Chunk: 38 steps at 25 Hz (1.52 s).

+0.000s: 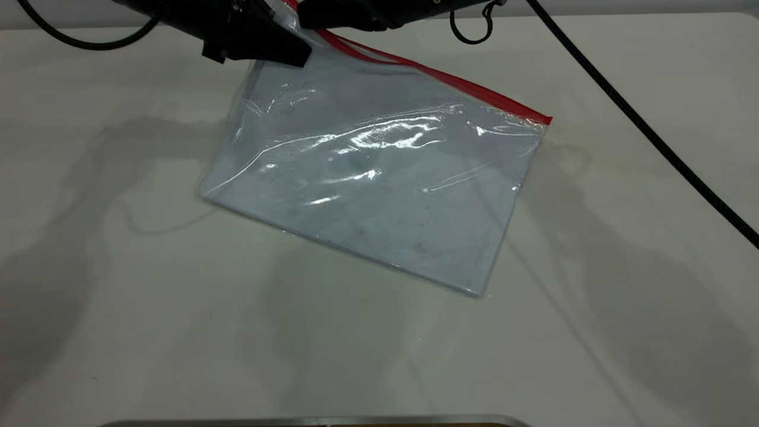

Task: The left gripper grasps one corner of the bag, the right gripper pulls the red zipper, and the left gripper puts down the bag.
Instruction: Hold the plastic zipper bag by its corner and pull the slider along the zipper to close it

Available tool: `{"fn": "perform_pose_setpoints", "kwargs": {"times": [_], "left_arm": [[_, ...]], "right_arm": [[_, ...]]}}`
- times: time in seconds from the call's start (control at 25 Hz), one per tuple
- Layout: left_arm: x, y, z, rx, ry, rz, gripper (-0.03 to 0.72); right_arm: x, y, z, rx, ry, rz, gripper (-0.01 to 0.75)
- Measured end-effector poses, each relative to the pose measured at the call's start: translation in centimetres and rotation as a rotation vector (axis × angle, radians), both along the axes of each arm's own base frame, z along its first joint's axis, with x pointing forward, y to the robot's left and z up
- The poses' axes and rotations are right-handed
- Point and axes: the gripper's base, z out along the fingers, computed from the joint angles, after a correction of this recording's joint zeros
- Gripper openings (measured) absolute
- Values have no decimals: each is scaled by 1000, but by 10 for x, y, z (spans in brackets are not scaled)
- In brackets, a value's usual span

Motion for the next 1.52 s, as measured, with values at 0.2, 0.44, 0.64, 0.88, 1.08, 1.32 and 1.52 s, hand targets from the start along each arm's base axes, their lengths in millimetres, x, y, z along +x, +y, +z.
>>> {"fn": "perform_pose_setpoints", "kwargs": {"times": [0.2,0.44,0.64,0.88,1.08,1.32,1.52], "left_arm": [[2,15,8,-111,27,29,53],[6,29,15,-190,20,71,52],[8,35,16,-216,14,95,52],[10,34,20,-263,-15,114,52],[12,34,22,-292,-28,131,52],[15,33,25,-329,-32,161,52],[16,34,25,-328,-35,172,52]], "right_arm": [[2,-2,7,31,-10,3,34],[5,-2,12,37,-33,-7,34],[6,-2,11,19,-48,-13,34],[11,-14,12,2,-60,-14,34],[14,-17,13,9,-62,-23,36],[16,-19,15,13,-88,-30,38],[17,-20,8,3,-83,-38,42]]}}
